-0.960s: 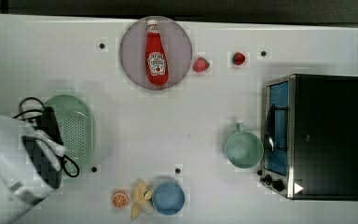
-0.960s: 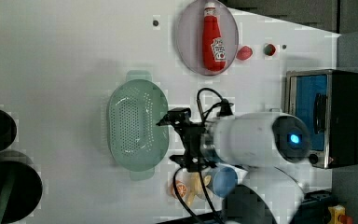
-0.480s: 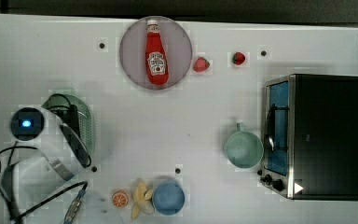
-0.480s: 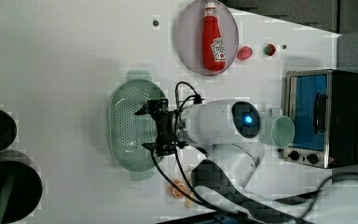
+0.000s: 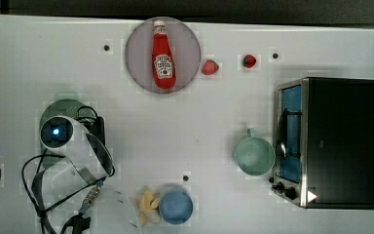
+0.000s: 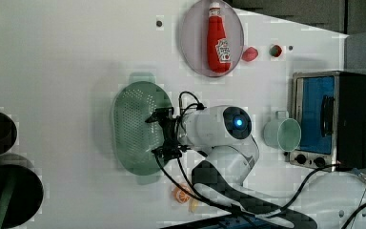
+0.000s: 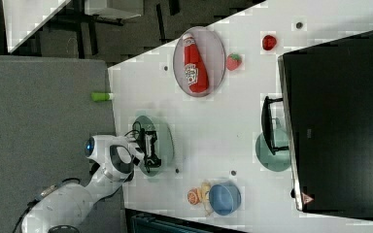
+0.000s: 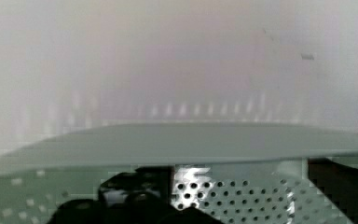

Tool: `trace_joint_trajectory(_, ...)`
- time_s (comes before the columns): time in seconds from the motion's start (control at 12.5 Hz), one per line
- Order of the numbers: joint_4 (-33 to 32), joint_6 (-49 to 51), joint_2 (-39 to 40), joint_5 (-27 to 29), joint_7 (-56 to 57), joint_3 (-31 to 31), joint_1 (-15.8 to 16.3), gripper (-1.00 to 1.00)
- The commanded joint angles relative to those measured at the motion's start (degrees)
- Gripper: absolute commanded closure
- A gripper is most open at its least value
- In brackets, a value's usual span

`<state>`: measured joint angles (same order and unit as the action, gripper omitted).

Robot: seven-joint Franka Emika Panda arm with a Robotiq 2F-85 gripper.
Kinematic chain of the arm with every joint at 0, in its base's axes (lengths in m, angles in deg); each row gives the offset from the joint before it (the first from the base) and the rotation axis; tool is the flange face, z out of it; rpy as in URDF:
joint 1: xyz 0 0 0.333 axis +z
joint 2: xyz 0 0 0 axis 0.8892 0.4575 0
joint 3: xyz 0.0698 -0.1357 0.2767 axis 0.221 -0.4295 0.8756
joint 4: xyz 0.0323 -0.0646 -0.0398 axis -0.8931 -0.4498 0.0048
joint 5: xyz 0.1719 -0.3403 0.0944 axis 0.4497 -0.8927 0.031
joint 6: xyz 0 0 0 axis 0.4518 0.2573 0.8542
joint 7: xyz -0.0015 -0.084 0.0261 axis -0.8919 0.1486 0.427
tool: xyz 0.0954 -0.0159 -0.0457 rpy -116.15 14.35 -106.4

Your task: Drag strainer left to right.

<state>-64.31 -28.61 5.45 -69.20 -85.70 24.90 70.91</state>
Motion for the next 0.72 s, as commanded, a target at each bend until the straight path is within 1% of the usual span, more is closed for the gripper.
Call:
trace_joint_trajectory(0.08, 0.58, -3.83, -1.33, 0.42, -2.17, -1.22, 0.12, -1.0)
trace_joint_trajectory(0.4, -0.92, -6.55, -1.66, 0.43, -2.03, -4.0, -0.15, -1.0)
trace_joint_trajectory(0.72, -3.04, -6.55, -3.46, 0.42, -2.0, -4.83, -2.08, -1.0)
